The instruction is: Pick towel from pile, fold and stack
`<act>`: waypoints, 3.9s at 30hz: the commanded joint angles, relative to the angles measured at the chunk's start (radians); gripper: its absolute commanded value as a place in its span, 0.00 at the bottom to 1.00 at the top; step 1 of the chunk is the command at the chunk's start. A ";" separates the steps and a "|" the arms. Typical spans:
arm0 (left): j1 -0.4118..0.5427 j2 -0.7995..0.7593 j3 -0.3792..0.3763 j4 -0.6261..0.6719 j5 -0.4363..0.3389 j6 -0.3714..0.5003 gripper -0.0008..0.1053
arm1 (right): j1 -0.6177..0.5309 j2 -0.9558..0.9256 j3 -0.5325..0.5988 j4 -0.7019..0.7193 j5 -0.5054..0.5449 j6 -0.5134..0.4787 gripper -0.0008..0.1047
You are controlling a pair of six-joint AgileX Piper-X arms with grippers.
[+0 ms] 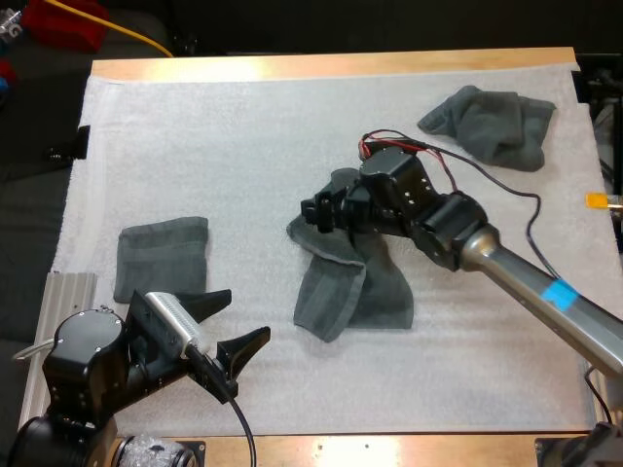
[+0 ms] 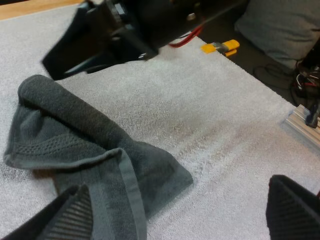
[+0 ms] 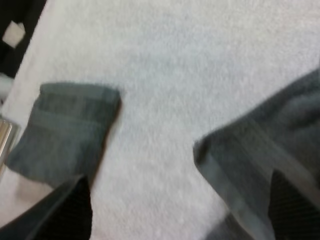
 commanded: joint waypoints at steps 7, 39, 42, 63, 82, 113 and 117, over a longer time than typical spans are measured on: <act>-0.004 -0.001 -0.008 -0.006 0.008 -0.007 0.66 | -0.007 -0.118 -0.011 0.233 0.033 -0.078 0.68; -0.004 -0.003 -0.008 0.214 0.006 -0.051 0.66 | -0.006 -0.493 0.482 0.299 0.025 0.051 0.68; -0.004 -0.003 -0.008 0.220 0.006 -0.047 0.66 | -0.006 -0.493 0.534 0.242 0.025 0.081 0.68; -0.004 -0.003 -0.008 0.223 0.006 -0.047 0.66 | -0.132 -0.265 0.627 -0.033 -0.155 0.115 0.68; -0.004 -0.003 -0.008 0.223 0.006 -0.047 0.66 | -0.193 -0.076 0.632 -0.149 -0.375 0.165 0.60; -0.004 -0.003 -0.008 0.223 0.006 -0.047 0.66 | -0.189 -0.365 0.494 -0.236 -0.498 0.233 0.01; -0.004 -0.003 -0.008 0.223 0.006 -0.047 0.66 | -0.148 -0.366 0.399 -0.236 -0.529 0.245 0.01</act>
